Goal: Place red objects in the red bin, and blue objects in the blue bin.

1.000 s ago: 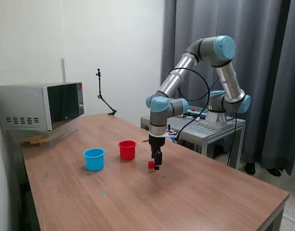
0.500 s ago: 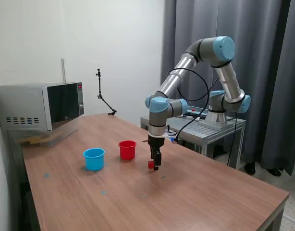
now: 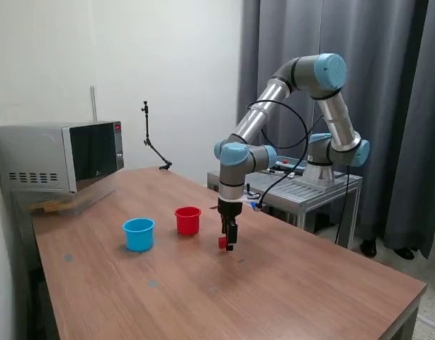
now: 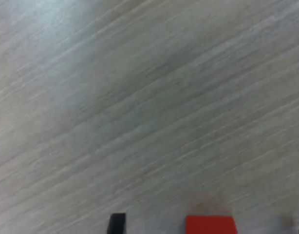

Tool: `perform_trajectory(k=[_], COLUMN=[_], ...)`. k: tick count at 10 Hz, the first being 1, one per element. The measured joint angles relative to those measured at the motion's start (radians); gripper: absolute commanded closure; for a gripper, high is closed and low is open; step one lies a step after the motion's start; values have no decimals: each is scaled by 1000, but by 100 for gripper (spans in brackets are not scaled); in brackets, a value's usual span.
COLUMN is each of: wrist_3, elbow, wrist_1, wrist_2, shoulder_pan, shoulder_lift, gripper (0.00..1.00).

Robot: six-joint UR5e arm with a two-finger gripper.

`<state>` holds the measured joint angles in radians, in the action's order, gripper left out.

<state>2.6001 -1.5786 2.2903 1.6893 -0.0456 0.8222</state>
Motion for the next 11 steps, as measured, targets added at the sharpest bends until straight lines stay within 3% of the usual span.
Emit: perform_trajectory(k=[3, 6, 11], wrist_3=[0, 0, -4], elbow=[2, 3, -16], wrist_1=[49, 73, 74], wrist_2=[-9, -49, -60], shoulder_pan=[-2, -1, -2], shoulder_lift=[0, 0, 0], gripper=[0, 0, 0])
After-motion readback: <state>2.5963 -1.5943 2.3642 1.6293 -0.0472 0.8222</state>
